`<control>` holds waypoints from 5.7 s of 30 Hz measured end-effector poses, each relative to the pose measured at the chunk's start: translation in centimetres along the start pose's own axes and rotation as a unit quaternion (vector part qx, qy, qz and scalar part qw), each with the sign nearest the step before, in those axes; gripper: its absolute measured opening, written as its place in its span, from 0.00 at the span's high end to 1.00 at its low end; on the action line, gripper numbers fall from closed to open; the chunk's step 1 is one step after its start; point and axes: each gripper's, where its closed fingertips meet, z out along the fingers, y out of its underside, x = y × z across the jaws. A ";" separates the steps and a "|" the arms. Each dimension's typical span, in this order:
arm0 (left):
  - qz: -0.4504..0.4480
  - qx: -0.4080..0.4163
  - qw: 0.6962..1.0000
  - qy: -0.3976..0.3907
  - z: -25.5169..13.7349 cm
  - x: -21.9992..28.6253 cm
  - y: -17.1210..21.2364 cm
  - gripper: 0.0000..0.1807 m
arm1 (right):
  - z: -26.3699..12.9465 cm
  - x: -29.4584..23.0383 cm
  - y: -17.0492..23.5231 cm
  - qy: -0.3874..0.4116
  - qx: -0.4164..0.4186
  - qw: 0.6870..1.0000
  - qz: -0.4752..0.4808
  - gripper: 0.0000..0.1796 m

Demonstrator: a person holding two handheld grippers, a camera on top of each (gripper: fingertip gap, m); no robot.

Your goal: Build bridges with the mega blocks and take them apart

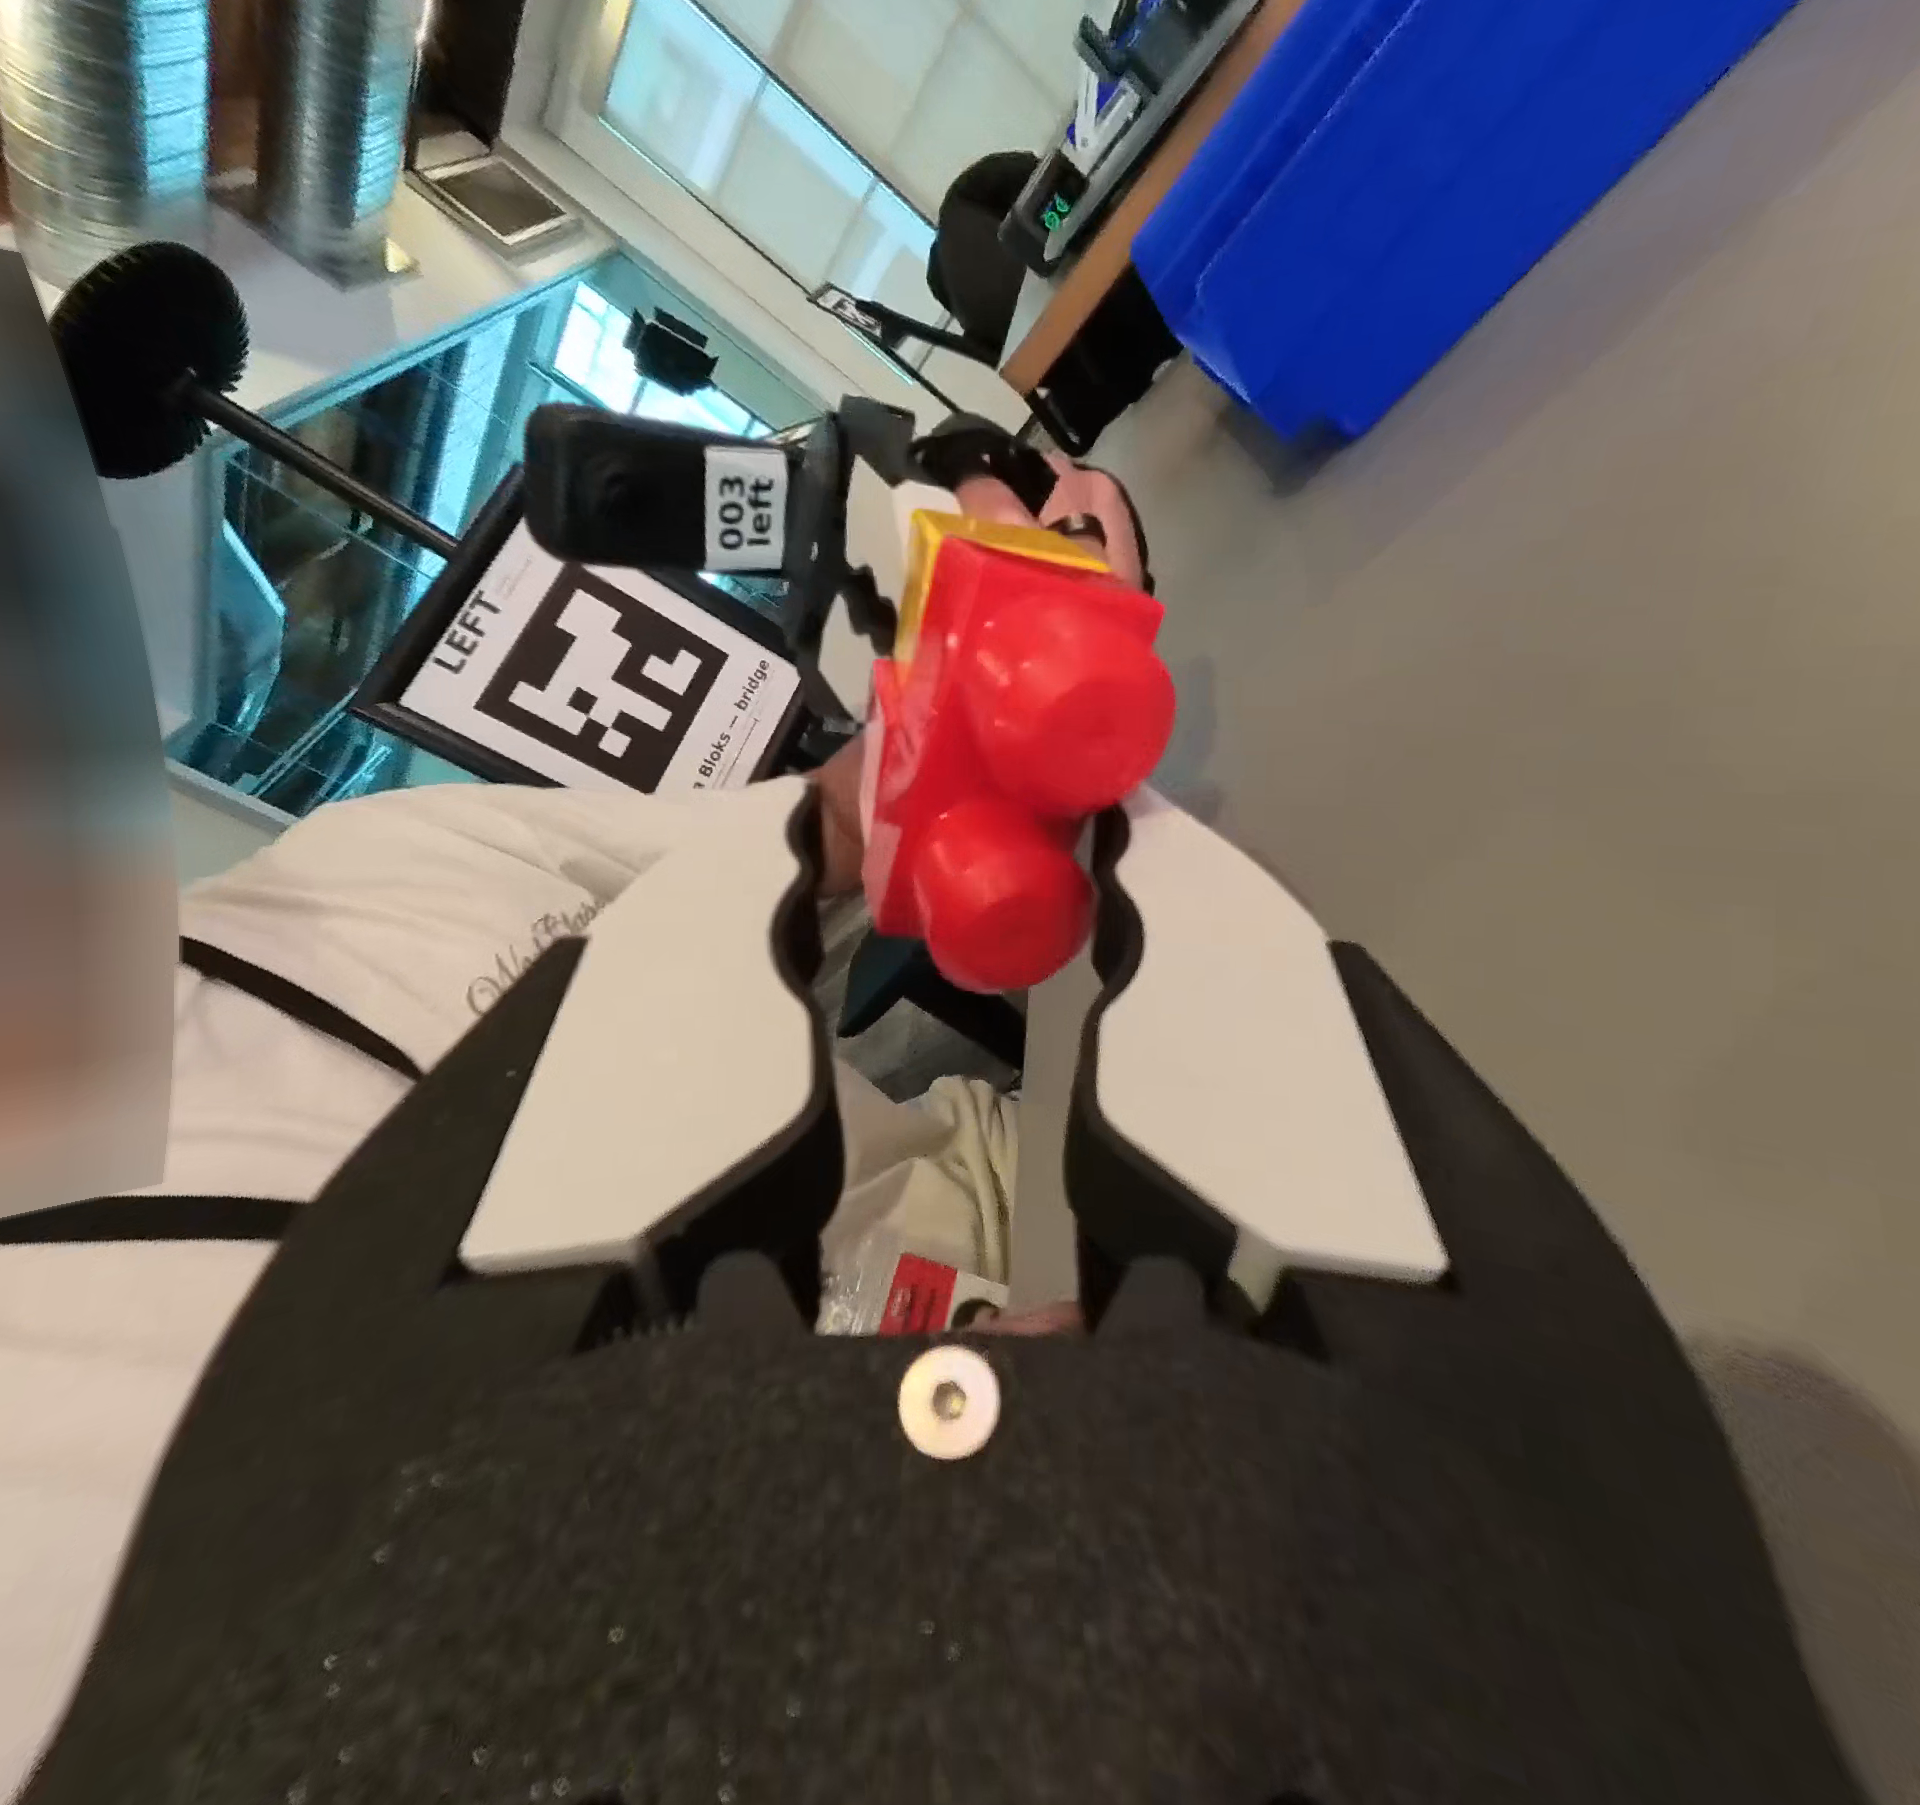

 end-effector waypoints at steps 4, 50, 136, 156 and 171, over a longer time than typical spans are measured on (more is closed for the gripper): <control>0.014 0.004 1.000 0.010 0.0 0.2 -0.1 0.98 | 0.0 0.0 -0.2 -0.008 0.025 1.000 -0.002 0.79; -0.314 0.075 0.939 0.119 1.2 0.6 -3.5 0.80 | -0.5 -1.3 1.5 0.111 0.078 0.931 -0.338 0.80; -0.305 0.089 0.933 0.171 0.8 2.8 -1.6 0.81 | -0.2 -2.0 2.0 0.078 0.080 0.948 -0.298 0.81; -0.311 0.073 0.933 0.165 1.3 3.0 -0.5 0.81 | 0.2 -0.7 2.2 0.099 0.078 0.948 -0.294 0.81; -0.338 0.099 0.924 0.147 1.6 2.4 -1.5 0.80 | -0.1 -1.1 1.5 0.083 0.098 0.952 -0.278 0.81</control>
